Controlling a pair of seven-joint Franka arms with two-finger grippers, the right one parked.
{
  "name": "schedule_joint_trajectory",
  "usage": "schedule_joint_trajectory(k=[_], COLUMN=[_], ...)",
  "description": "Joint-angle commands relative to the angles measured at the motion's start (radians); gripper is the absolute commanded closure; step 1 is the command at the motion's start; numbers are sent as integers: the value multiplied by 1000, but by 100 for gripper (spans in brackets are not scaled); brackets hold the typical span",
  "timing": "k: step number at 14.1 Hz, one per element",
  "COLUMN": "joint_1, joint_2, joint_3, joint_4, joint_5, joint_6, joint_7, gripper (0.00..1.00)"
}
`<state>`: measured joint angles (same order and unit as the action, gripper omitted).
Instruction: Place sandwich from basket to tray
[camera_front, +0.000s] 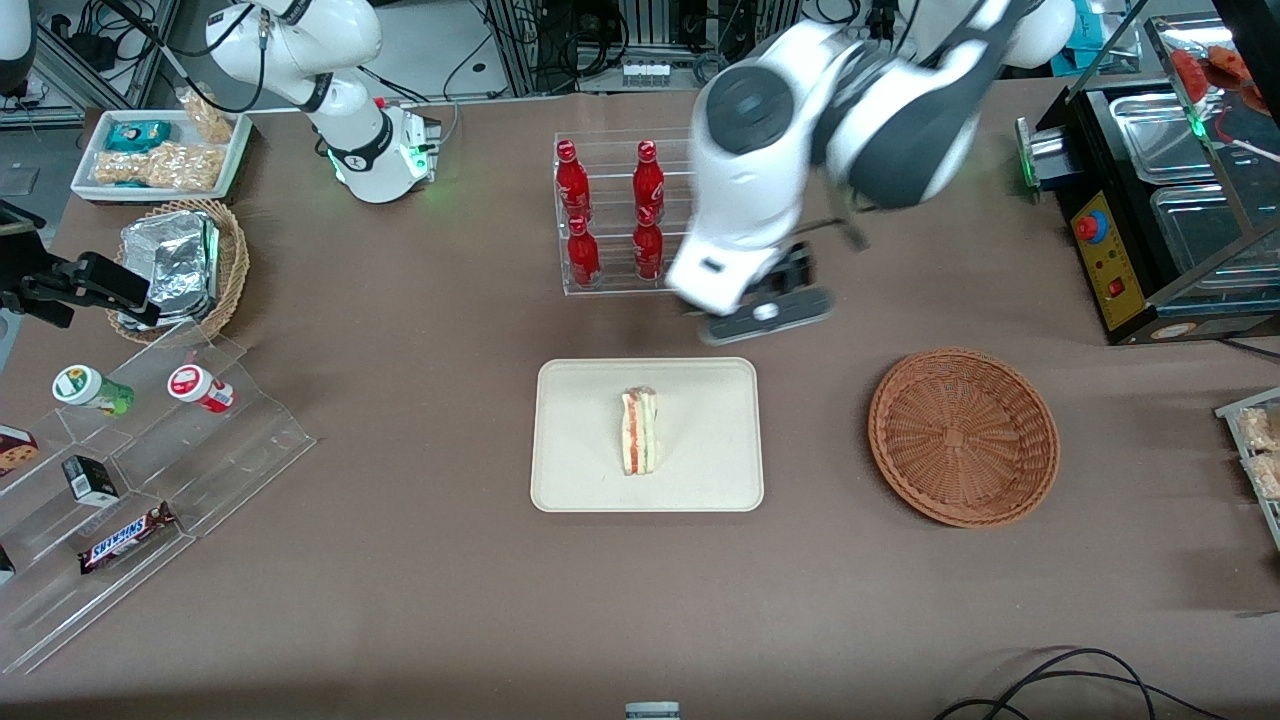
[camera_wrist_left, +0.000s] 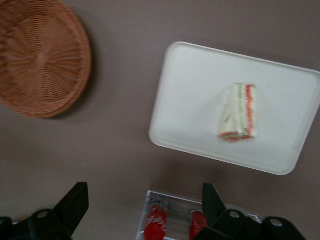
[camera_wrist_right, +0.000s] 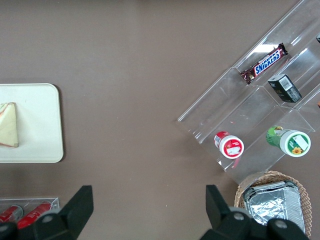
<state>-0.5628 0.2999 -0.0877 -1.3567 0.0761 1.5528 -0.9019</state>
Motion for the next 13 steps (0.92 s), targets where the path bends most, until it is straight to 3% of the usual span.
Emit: schedule_joint_trajectory(k=[1,11,13], joint_1=[81,415,496], joint_2=[-59,-304,-364], joint_3=[-1,2,-1], joint_4=[-99,-334,-366], joint_5=[-7,-13,-93], joint_6=[4,-71,-72], joint_7=[46,486,594], gripper=[0,0,0])
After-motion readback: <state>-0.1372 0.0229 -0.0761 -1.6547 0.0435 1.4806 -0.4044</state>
